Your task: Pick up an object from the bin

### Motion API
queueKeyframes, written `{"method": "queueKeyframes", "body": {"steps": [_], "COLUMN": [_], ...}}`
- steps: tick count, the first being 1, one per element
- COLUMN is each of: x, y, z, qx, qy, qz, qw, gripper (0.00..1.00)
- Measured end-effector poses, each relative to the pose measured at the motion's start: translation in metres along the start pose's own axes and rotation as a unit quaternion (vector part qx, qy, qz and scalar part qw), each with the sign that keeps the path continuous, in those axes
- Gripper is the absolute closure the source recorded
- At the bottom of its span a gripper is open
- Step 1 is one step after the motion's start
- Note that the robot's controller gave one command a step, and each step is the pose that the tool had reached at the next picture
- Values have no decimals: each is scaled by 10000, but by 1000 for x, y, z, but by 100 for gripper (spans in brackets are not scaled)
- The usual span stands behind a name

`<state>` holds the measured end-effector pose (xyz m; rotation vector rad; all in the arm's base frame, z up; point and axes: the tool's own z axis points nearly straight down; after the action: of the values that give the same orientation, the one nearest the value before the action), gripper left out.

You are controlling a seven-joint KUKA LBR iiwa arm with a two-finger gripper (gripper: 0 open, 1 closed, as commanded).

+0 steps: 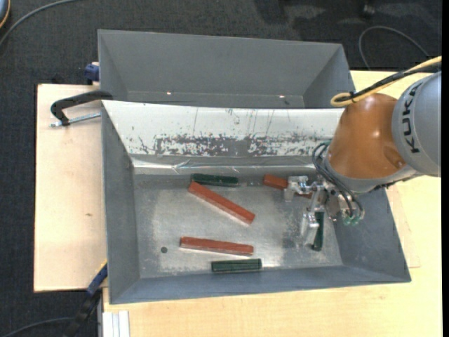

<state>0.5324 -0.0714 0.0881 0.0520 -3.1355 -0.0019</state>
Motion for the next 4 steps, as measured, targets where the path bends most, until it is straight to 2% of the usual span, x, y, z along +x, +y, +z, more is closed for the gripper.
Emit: {"method": "queueKeyframes", "body": {"steps": [1, 2, 3, 4], "x": [32, 22, 33, 28], "y": [4, 27, 75, 141], "z": [18, 18, 18, 18], "qx": [3, 13, 7, 0], "qy": [-15, -53, -28, -52], "qz": [-1560, -3035, -4764, -4770], "qw": [9877, 9528, 8792, 8789], "gripper": [0, 0, 0, 0]}}
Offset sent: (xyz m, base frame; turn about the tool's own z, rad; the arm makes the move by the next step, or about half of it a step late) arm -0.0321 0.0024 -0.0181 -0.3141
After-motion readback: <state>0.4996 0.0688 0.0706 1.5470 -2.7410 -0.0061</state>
